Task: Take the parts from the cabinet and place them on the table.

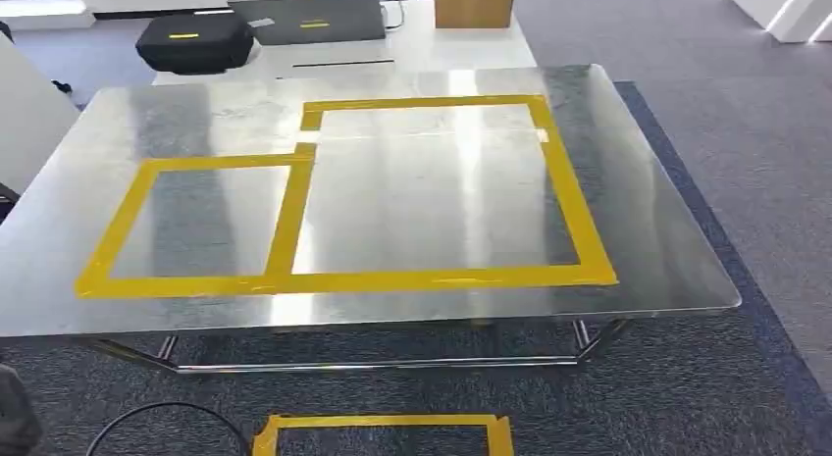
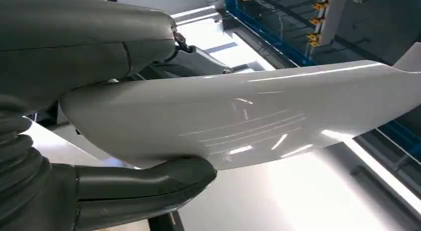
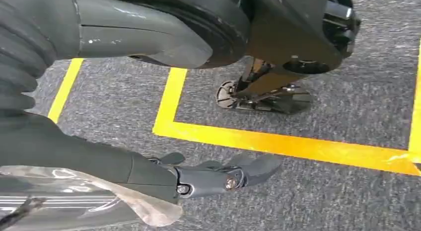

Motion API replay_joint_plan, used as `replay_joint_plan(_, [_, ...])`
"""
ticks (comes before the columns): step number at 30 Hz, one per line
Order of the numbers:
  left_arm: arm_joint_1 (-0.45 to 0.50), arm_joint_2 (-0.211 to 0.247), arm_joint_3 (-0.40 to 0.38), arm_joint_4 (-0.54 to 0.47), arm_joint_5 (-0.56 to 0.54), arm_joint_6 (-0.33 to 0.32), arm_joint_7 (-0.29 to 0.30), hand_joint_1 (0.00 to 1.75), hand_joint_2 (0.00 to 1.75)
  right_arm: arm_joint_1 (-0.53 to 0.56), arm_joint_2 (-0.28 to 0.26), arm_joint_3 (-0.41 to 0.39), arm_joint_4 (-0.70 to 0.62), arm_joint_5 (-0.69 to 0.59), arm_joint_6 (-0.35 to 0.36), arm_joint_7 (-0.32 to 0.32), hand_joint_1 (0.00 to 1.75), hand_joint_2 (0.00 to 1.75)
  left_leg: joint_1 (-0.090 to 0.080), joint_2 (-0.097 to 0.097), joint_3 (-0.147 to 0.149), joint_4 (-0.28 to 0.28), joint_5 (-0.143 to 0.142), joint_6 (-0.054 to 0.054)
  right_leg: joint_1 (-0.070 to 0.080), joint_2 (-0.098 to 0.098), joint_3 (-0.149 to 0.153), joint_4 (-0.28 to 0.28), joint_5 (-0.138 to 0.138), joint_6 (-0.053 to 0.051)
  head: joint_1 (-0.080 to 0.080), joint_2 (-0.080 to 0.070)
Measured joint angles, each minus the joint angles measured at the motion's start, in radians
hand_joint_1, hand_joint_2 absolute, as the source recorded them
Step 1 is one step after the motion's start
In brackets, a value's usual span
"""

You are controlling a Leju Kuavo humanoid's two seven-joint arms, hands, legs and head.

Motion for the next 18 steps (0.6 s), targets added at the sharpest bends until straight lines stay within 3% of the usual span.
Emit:
replay_joint_plan(2, [0.0, 0.0, 0.0, 0.0, 0.0, 0.0, 0.0, 1.75, 1.75, 0.0, 0.0, 0.0, 0.0, 0.0, 0.0, 0.0, 0.0, 1.75, -0.005, 0.002, 0.069, -0.17, 0.105, 0.018, 0.001, 0.0, 0.015, -0.001, -0.009, 0.006, 0.0, 0.0])
replay_joint_plan(4, [0.0, 0.0, 0.0, 0.001, 0.0, 0.0, 0.0, 1.75, 1.75, -0.002, 0.0, 0.0, 0.0, 0.001, 0.0, 0.0, 0.0, 1.75, -0.015, 0.009, 0.092, -0.217, 0.087, 0.024, 0.005, 0.0, 0.017, -0.002, -0.015, 0.018, -0.001, 0.0])
replay_joint_plan(6, [0.0, 0.0, 0.0, 0.001, 0.001, 0.0, 0.0, 1.75, 1.75, -0.002, 0.0, 0.0, 0.0, 0.001, 0.0, -0.001, 0.0, 1.75, -0.017, 0.006, 0.088, -0.223, 0.08, 0.023, 0.003, -0.008, 0.013, -0.008, -0.01, 0.029, -0.001, 0.0])
replay_joint_plan(7, [0.003, 0.0, 0.001, 0.001, 0.002, 0.0, 0.0, 1.75, 1.75, -0.003, 0.0, 0.0, 0.0, 0.002, 0.0, -0.001, 0.0, 1.75, -0.017, 0.005, 0.09, -0.23, 0.081, 0.025, 0.004, -0.009, 0.019, -0.014, -0.009, 0.034, -0.004, 0.0])
replay_joint_plan(8, [0.003, -0.001, 0.001, 0.001, 0.002, 0.0, 0.0, 1.75, 1.75, -0.004, -0.001, 0.0, 0.0, 0.002, 0.0, -0.001, 0.0, 1.75, -0.005, 0.006, 0.101, -0.247, 0.087, 0.03, 0.002, -0.009, 0.01, -0.01, -0.019, 0.04, 0.0, 0.0])
replay_joint_plan(9, [0.001, -0.002, 0.001, 0.001, 0.002, 0.0, 0.0, 1.75, 1.75, -0.005, -0.001, 0.0, 0.0, 0.002, 0.0, -0.002, 0.0, 1.75, -0.007, 0.006, 0.108, -0.251, 0.087, 0.031, 0.003, -0.004, 0.004, 0.013, -0.03, 0.042, 0.003, 0.0])
replay_joint_plan(12, [-0.001, -0.003, 0.002, 0.002, 0.002, 0.0, 0.0, 1.75, 1.75, -0.003, -0.001, 0.0, 0.0, 0.002, 0.0, -0.002, 0.0, 1.75, -0.011, 0.006, 0.11, -0.251, 0.081, 0.044, 0.005, 0.005, -0.125, 0.242, -0.122, 0.046, 0.008, 0.0])
replay_joint_plan(13, [0.0, -0.003, 0.002, 0.002, 0.003, 0.0, 0.0, 1.75, 1.75, -0.002, -0.002, 0.0, 0.0, 0.002, -0.002, -0.002, 0.0, 1.75, -0.013, 0.006, 0.11, -0.251, 0.08, 0.046, 0.005, 0.005, -0.154, 0.286, -0.127, 0.046, 0.007, 0.0])
replay_joint_plan(14, [0.0, -0.003, 0.003, 0.002, 0.003, 0.0, 0.0, 1.75, 1.75, -0.001, -0.002, 0.0, 0.0, 0.003, -0.002, -0.001, 0.0, 1.75, -0.015, 0.005, 0.114, -0.251, 0.078, 0.047, 0.006, 0.005, -0.168, 0.29, -0.101, 0.046, 0.007, 0.0])
replay_joint_plan(15, [0.0, -0.003, 0.003, 0.002, 0.003, 0.0, 0.0, 1.75, 1.75, 0.0, -0.002, 0.0, 0.0, 0.003, -0.003, -0.001, 0.0, 1.75, -0.016, 0.002, 0.119, -0.251, 0.074, 0.047, 0.006, 0.005, -0.153, 0.243, -0.059, 0.044, 0.008, 0.0])
replay_joint_plan(17, [0.0, -0.003, 0.003, 0.002, 0.005, 0.0, 0.0, 1.75, 1.75, 0.0, -0.003, 0.0, 0.0, -0.001, -0.011, -0.002, 0.0, 1.75, -0.018, -0.001, 0.133, -0.25, 0.066, 0.043, 0.006, 0.006, -0.073, 0.067, 0.042, 0.035, 0.008, 0.0])
replay_joint_plan(18, [-0.001, -0.003, 0.003, 0.002, 0.006, 0.0, 0.0, 1.75, 1.75, -0.001, -0.003, -0.001, 0.0, -0.005, -0.02, -0.002, 0.0, 1.75, -0.019, -0.001, 0.134, -0.249, 0.061, 0.039, 0.008, 0.009, -0.047, 0.02, 0.035, 0.028, 0.007, 0.0])
